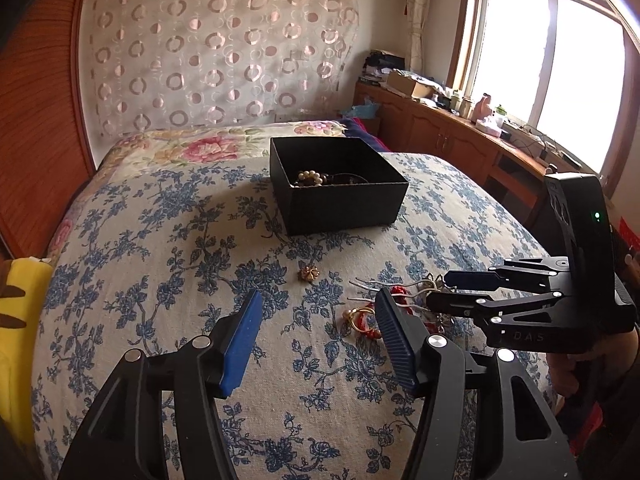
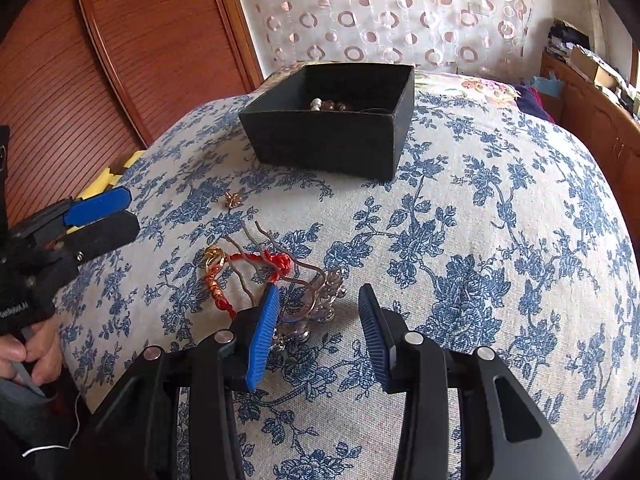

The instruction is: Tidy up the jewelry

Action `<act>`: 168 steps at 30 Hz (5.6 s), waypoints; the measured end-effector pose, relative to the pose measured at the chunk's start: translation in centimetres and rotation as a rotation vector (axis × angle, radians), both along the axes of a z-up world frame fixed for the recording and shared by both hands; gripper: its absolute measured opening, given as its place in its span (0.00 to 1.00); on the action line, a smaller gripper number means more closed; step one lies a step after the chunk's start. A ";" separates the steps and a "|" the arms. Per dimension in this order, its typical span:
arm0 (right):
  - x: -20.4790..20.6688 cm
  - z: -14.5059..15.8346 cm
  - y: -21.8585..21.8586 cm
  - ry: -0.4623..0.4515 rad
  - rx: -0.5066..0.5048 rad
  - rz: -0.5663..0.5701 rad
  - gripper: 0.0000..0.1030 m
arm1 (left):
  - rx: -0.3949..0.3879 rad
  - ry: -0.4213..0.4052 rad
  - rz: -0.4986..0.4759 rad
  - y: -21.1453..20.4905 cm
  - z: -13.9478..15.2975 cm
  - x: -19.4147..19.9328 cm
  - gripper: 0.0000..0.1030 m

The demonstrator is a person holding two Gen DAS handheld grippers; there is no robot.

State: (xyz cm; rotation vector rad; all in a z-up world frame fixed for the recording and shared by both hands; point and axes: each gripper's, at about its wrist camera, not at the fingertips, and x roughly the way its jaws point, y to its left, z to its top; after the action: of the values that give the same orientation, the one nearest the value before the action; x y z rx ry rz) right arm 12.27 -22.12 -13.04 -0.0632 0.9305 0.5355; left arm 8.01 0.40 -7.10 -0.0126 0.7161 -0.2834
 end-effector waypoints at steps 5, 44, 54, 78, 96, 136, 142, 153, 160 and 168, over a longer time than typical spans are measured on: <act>0.1 -0.1 -0.2 0.014 0.022 -0.014 0.23 | 0.004 0.005 -0.003 -0.2 -0.2 0.0 0.55; -0.8 3.9 -6.7 -0.161 0.072 -0.133 0.09 | 0.004 0.172 -0.152 -7.3 -4.0 1.9 0.54; -0.8 3.7 -7.9 -0.161 0.079 -0.153 0.09 | 0.073 0.158 -0.104 -8.1 -4.3 3.1 0.08; 3.7 11.0 -5.2 -0.312 0.086 -0.110 0.09 | 0.049 -0.008 -0.007 -3.8 2.7 6.3 0.06; 12.8 7.3 2.3 -0.167 0.043 -0.028 0.10 | 0.077 -0.066 -0.001 -2.2 6.3 10.4 0.06; 2.2 5.1 1.4 -0.198 0.040 0.124 0.10 | 0.050 -0.038 0.001 -0.4 4.4 9.2 0.29; 0.6 3.7 3.5 -0.170 0.032 0.182 0.16 | 0.054 -0.015 0.033 2.1 3.0 6.7 0.32; -1.7 1.0 7.1 -0.110 -0.020 0.297 0.16 | 0.057 0.040 0.054 4.9 0.2 2.9 0.33; -1.8 -0.2 8.6 -0.071 -0.066 0.325 0.17 | 0.072 0.078 0.058 5.5 -1.4 1.9 0.35; -2.2 -0.1 8.9 -0.083 -0.103 0.357 0.08 | 0.063 0.086 0.043 4.7 -1.8 1.8 0.35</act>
State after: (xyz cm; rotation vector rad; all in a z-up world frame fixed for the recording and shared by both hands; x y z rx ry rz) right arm 10.08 -13.25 -13.09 -0.3464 0.8696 0.8082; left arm 9.76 5.15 -8.86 0.0198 0.8091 -0.2201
